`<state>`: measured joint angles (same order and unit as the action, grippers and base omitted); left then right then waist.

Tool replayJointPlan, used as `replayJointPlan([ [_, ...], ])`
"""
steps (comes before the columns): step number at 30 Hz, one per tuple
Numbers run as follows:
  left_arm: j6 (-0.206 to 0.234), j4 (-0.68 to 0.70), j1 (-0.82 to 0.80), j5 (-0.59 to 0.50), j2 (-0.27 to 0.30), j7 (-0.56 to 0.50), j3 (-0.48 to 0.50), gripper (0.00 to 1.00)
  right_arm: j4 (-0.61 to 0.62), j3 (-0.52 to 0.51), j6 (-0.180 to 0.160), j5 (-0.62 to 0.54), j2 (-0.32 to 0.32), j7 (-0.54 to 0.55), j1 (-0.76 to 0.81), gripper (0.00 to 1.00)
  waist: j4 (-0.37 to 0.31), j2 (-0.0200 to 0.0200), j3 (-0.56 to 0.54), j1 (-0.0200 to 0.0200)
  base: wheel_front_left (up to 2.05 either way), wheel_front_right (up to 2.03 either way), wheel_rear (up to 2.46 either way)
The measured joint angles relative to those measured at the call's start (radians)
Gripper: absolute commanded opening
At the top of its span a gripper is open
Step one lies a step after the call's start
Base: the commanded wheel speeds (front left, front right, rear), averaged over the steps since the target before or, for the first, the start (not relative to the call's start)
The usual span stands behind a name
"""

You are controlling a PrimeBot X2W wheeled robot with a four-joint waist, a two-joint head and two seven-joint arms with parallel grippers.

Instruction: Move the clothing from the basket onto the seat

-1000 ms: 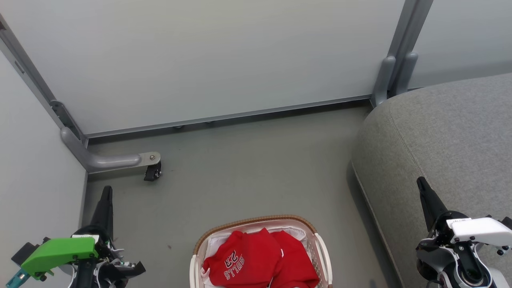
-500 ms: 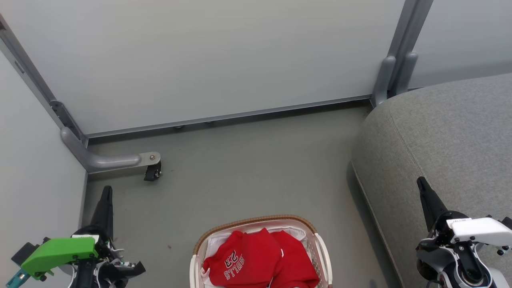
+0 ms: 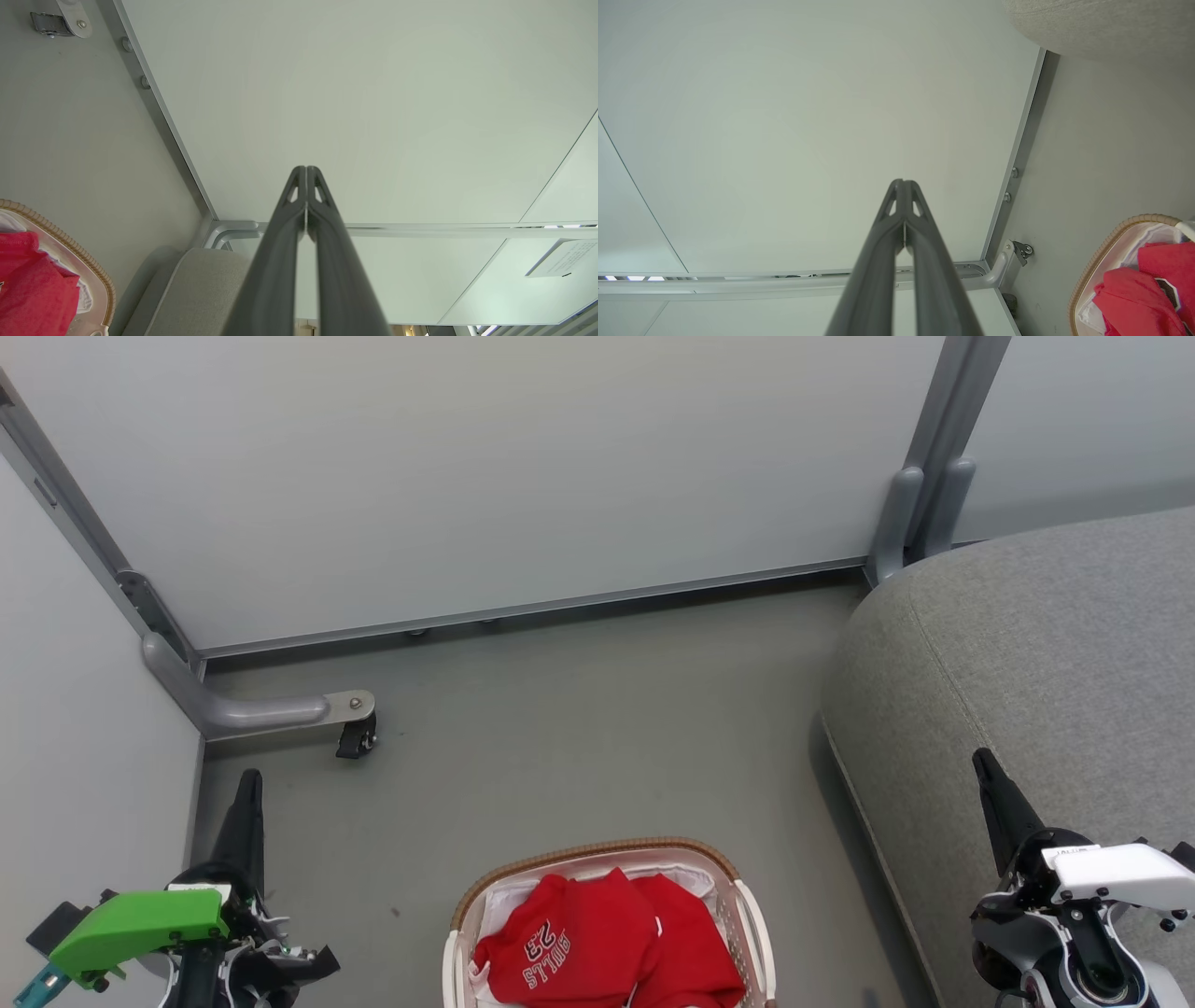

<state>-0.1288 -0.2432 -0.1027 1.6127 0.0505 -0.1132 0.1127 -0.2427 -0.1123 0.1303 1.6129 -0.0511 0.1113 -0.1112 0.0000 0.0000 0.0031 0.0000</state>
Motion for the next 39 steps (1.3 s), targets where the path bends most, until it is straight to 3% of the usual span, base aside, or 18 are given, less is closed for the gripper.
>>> replayJointPlan([
  [39, 0.000, 0.000, 0.000, 0.000, -0.001, 0.000, 0.001, 0.00, 0.000, -0.001, 0.000, -0.001, 0.001, 0.002, 0.000, 0.00, 0.000, 0.0000, 0.000, 0.0000, 0.00, 0.00, 0.00],
])
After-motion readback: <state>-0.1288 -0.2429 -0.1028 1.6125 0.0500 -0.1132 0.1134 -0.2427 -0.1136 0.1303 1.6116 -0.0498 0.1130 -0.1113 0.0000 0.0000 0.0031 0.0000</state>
